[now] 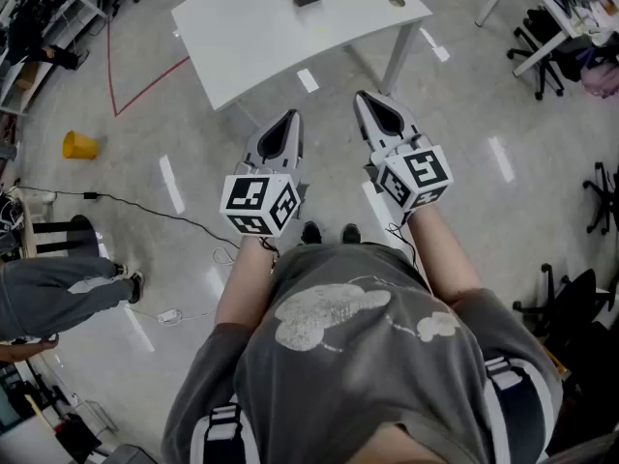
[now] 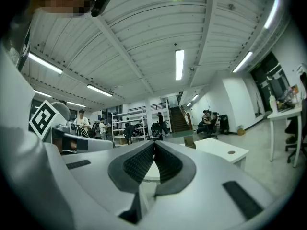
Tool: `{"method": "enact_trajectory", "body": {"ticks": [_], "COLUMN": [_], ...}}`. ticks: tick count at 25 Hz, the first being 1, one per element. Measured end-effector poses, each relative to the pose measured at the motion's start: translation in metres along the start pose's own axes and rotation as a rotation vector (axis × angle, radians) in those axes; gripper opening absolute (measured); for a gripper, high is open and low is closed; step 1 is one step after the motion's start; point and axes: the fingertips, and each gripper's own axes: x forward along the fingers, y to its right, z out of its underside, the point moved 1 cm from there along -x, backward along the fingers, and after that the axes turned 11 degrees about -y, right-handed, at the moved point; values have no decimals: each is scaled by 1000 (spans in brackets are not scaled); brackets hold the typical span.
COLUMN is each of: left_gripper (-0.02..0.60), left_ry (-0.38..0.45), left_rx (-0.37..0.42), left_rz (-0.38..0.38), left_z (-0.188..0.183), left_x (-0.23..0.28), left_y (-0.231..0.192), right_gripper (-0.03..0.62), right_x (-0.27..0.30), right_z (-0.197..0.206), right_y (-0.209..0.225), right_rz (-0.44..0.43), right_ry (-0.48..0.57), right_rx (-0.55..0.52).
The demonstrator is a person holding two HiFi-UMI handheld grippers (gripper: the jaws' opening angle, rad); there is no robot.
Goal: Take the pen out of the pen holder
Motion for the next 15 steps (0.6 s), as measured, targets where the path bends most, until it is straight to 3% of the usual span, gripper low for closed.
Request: {"method": "enact_trajectory", "body": {"ticks": [15], "left_gripper": [8], "left_ry": [22], "left_rx": [-10], "left_rz": [-36], "left_z": [1], "left_x": [7], "left_y": [9], "right_gripper": [8], "right_x": [-9], "right_z": [12], "right_y": [29], "right_rz": [-16], "right_ry": [-8], "right_rx": [38]}}
